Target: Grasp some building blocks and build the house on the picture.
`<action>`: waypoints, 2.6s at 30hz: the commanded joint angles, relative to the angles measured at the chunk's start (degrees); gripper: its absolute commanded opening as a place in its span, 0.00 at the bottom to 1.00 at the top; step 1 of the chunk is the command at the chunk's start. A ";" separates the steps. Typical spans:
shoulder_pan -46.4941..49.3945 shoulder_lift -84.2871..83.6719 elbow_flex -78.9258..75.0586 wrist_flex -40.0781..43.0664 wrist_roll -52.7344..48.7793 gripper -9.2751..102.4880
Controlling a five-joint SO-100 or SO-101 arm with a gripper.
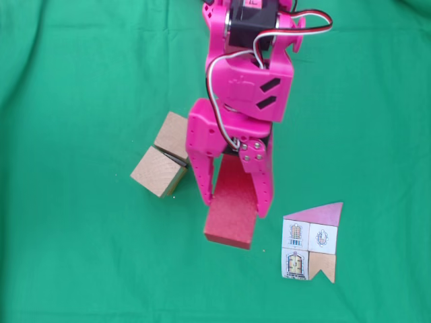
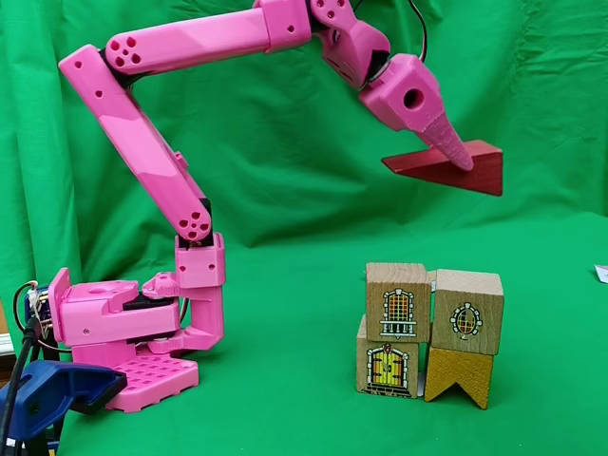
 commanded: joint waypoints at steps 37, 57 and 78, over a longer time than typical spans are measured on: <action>16.08 12.04 7.56 14.85 -0.35 0.30; 18.72 13.10 21.09 -6.50 -0.44 0.30; 21.53 17.58 21.71 -6.33 -0.53 0.30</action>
